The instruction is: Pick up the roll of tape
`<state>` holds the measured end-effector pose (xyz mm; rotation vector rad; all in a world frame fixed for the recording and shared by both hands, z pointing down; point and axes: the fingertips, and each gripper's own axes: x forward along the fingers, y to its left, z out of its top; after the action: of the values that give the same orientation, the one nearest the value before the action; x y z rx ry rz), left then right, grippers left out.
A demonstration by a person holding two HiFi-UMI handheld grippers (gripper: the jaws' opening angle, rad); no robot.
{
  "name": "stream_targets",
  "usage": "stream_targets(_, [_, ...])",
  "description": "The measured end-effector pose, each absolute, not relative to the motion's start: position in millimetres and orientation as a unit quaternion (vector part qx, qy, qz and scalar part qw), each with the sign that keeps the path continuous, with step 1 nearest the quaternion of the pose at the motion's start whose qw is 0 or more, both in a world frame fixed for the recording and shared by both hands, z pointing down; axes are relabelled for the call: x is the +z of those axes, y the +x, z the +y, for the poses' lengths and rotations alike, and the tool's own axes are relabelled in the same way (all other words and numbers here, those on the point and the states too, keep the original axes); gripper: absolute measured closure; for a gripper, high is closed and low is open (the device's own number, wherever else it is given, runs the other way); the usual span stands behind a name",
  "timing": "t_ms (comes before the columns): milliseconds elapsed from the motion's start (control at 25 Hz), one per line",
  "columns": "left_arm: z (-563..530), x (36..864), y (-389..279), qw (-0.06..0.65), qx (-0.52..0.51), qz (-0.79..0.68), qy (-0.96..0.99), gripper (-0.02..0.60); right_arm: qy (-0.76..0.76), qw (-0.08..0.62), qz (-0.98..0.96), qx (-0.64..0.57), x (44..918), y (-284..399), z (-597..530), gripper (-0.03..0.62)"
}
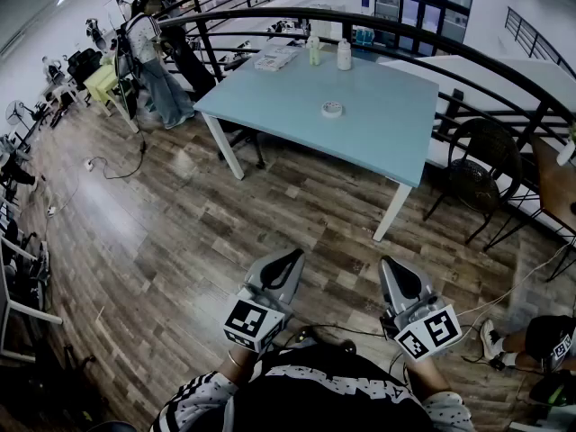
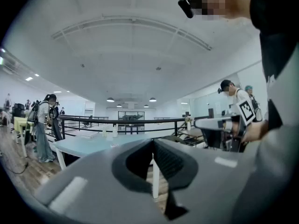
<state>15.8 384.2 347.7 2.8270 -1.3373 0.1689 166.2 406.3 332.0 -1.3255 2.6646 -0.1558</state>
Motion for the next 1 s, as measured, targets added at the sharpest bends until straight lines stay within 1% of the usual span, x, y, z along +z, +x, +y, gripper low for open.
stream_targets(200, [379,350,22,0.008,0.047,-0.418,0.907,0.581,-0.453,0.072,0.887,-0.049,334,171,403,0.592])
stream_targets(520, [361,356,7,0.015,0.038,-0.410,0.911,0.581,-0.474,0.068,0.877,-0.050,334,168,393,0.592])
stream_targets(760, [345,362,-22,0.023,0.030,-0.415,0.909,0.581,-0.484,0.063,0.872,-0.045,332,154,380,0.592])
stream_targets(1000, [332,364,-58,0.023,0.020,-0.423,0.906,0.581,-0.478,0.060,0.875,-0.042,330,120,365,0.592])
